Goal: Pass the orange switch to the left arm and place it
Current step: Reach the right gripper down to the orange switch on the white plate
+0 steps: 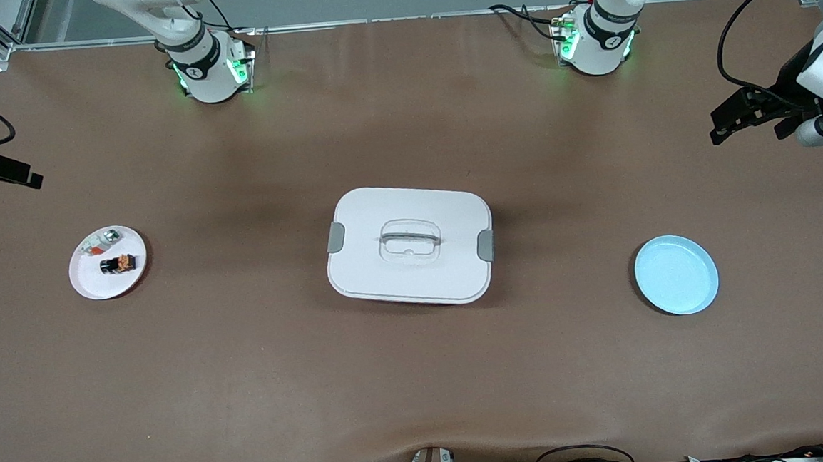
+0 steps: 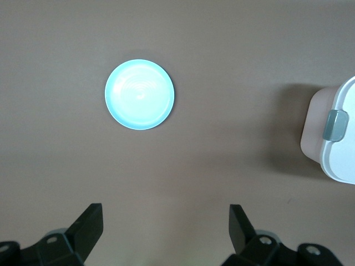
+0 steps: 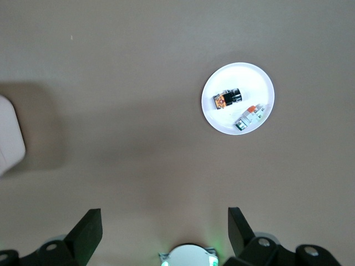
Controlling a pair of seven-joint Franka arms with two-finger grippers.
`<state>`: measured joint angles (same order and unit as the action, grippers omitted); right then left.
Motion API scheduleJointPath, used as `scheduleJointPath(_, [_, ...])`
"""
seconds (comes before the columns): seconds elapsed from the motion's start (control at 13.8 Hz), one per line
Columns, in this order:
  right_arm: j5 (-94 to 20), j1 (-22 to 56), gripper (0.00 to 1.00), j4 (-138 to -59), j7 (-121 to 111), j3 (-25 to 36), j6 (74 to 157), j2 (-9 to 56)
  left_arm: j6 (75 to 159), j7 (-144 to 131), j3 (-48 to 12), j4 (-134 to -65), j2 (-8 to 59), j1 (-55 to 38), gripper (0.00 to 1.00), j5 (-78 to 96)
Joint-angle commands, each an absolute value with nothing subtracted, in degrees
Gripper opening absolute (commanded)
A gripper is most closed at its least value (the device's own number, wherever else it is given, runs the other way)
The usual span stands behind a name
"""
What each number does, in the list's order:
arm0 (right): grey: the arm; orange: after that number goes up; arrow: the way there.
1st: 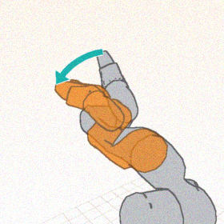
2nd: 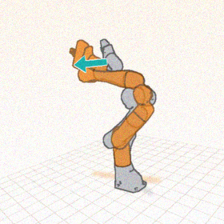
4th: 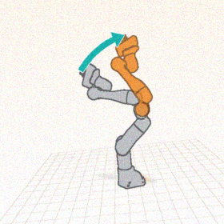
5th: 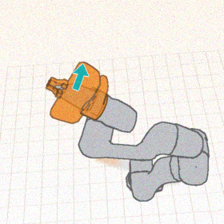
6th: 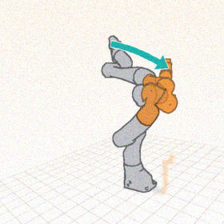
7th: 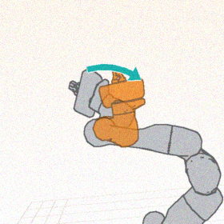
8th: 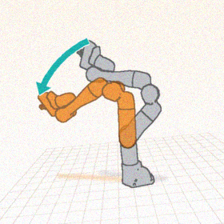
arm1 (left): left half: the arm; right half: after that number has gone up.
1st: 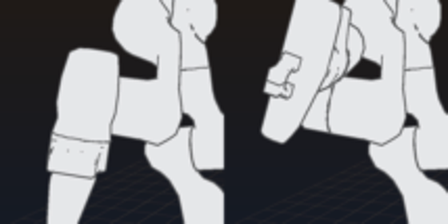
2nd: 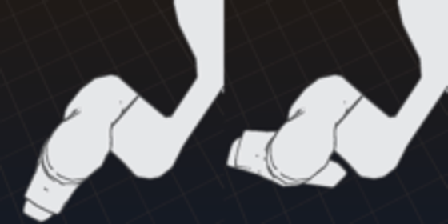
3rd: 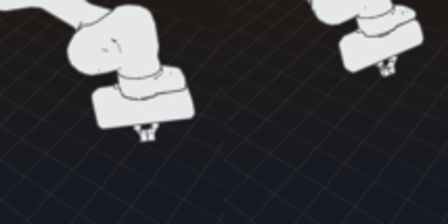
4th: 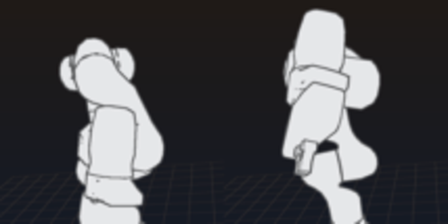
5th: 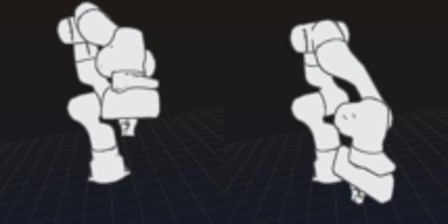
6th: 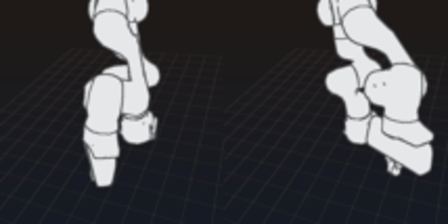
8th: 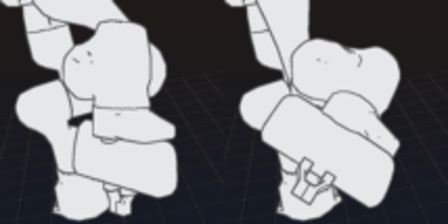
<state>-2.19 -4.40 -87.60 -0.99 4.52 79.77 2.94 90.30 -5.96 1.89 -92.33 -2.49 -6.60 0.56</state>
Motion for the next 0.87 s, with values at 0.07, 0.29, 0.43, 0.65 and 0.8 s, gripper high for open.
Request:
scheduleJointPath(0.07, [-2.3, -9.6, 1.00, -95.9, -8.3, 4.4, 85.5, 2.3, 88.9, -5.4, 2.0, -90.7, -1.8, -7.2, 1.00, -0.3])
scheduleJointPath(0.29, [-2.3, -12.7, 1.00, -102.8, -17.4, 4.5, 92.7, 1.4, 88.9, -5.4, 2.0, -90.7, -1.7, -7.1, 1.00, -0.3])
scheduleJointPath(0.43, [-1.4, -13.3, 1.00, -110.3, -20.8, 4.5, 99.8, -1.1, 89.0, -5.4, 2.0, -90.7, -1.8, -7.2, 1.00, -0.3])
scheduleJointPath(0.65, [0.1, -13.3, 1.00, -120.4, -24.7, 4.5, 111.1, -3.6, 88.9, -5.4, 2.0, -90.7, -1.7, -7.1, 1.00, -0.3])
scheduleJointPath(0.8, [0.1, -14.2, 1.00, -126.0, -25.1, 4.5, 118.3, -3.3, 88.9, -5.4, 2.0, -90.7, -1.7, -7.1, 1.00, -0.3])
